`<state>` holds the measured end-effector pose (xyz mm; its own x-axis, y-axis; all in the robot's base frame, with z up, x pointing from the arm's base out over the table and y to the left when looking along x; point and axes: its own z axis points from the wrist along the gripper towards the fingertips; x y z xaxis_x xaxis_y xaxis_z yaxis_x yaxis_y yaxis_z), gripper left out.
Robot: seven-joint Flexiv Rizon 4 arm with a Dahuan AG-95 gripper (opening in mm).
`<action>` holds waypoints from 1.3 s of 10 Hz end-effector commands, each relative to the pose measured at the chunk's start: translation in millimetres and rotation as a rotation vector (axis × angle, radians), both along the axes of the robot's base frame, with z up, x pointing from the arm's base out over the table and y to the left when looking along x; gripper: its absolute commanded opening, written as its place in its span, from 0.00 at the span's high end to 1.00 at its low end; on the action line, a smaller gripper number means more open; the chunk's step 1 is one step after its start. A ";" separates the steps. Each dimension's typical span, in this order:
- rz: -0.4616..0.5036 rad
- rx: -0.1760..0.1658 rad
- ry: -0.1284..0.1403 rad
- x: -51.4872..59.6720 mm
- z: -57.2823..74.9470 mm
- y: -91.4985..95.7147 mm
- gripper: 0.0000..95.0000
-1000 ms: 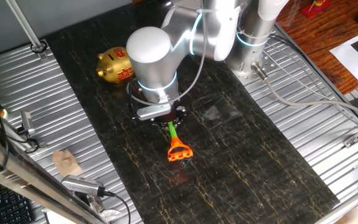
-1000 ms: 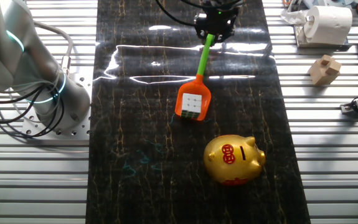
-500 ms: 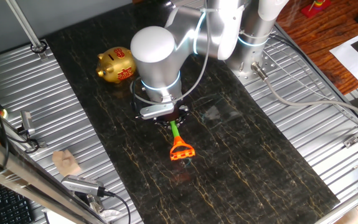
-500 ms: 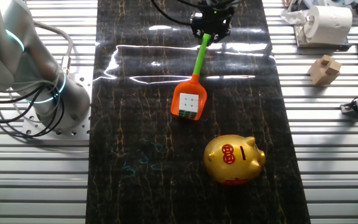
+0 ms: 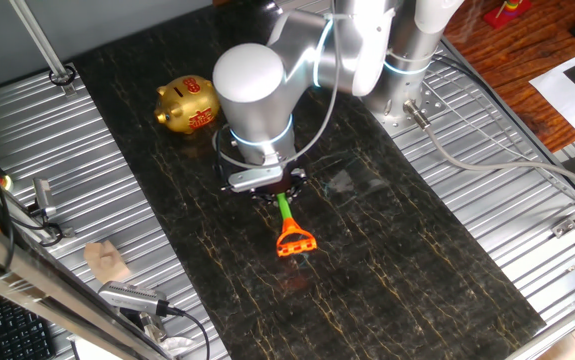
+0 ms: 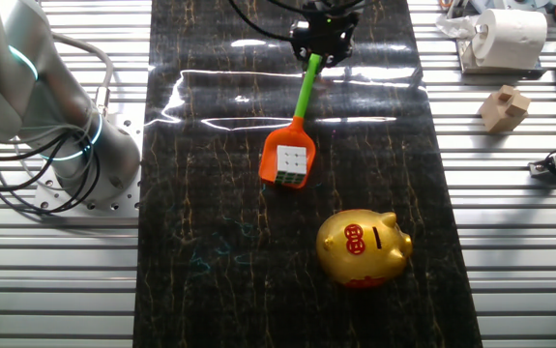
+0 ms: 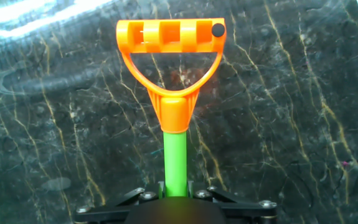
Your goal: Use a shovel to scoop up an object
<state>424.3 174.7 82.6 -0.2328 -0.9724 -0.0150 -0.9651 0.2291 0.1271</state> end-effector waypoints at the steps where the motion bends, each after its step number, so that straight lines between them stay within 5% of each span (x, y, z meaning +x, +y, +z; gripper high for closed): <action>1: -0.005 0.001 0.005 -5.4 -2.7 -0.6 1.00; 12: 0.052 0.015 -0.007 -10.3 -18.3 10.0 1.00; 13: 0.051 0.013 -0.007 -10.1 -18.6 10.4 0.80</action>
